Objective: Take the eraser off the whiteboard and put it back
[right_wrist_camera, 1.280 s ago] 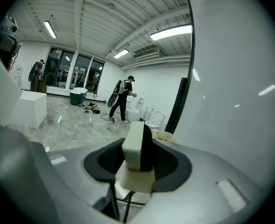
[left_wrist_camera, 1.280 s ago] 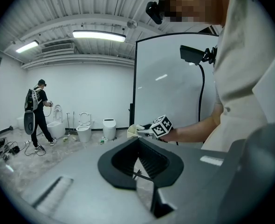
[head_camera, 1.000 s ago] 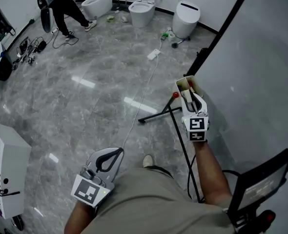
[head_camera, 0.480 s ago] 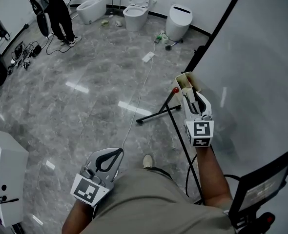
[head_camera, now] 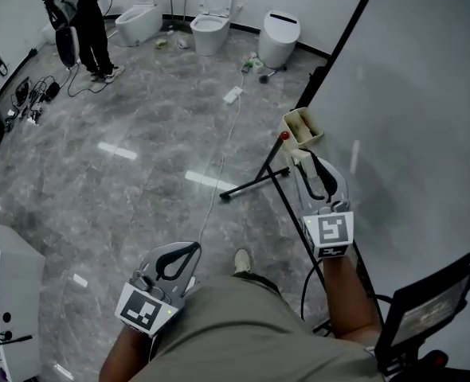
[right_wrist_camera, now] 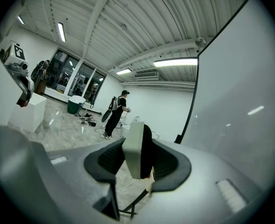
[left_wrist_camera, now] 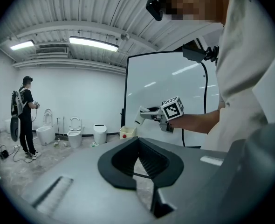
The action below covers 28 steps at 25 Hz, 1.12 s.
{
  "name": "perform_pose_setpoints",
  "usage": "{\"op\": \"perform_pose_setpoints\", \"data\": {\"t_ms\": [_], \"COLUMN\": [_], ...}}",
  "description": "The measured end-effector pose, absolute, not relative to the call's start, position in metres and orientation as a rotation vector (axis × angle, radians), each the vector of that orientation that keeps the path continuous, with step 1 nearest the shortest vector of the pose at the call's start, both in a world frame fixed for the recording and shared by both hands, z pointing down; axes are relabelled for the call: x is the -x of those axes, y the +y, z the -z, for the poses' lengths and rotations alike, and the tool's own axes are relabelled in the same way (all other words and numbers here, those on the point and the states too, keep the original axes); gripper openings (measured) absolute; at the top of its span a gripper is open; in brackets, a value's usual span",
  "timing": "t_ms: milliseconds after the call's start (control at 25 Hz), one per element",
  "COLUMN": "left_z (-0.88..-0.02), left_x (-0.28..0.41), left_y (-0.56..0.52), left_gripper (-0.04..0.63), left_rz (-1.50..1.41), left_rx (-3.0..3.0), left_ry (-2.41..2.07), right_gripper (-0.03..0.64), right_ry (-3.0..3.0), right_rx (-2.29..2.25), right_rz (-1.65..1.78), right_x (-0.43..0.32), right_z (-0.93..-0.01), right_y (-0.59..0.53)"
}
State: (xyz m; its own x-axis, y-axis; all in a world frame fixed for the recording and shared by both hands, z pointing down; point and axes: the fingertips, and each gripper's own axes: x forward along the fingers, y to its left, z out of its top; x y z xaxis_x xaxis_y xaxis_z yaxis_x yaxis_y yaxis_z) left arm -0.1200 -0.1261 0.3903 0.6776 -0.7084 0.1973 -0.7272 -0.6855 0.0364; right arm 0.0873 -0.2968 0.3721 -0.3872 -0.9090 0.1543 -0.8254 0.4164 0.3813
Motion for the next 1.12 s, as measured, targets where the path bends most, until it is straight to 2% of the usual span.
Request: {"op": "perform_pose_setpoints", "data": {"t_ms": [160,680,880,1120], "left_z": [-0.389,-0.399,-0.401,-0.408], "left_x": [0.133,0.111,0.134,0.117], "left_y": [-0.103,-0.108,-0.072,-0.084], "left_gripper": [0.006,0.006,0.006,0.006], "left_rz": [-0.257,-0.261,-0.256,-0.277], "left_rx": [-2.791,-2.797,-2.816,-2.818], "left_ry": [-1.166,-1.127,-1.107,-1.111], "right_gripper": [0.161,0.160,0.160,0.160], "right_ry": [-2.344,-2.428,-2.443,-2.461], "right_rx": [-1.495,-1.434,-1.421,-1.407], "right_rz": [0.356,0.329,0.329,0.325], "right_x": [-0.072,-0.066,-0.034,-0.047], "right_z": [-0.362,-0.344,-0.339,-0.340], "right_y": [-0.256,-0.212,-0.163,-0.171]}}
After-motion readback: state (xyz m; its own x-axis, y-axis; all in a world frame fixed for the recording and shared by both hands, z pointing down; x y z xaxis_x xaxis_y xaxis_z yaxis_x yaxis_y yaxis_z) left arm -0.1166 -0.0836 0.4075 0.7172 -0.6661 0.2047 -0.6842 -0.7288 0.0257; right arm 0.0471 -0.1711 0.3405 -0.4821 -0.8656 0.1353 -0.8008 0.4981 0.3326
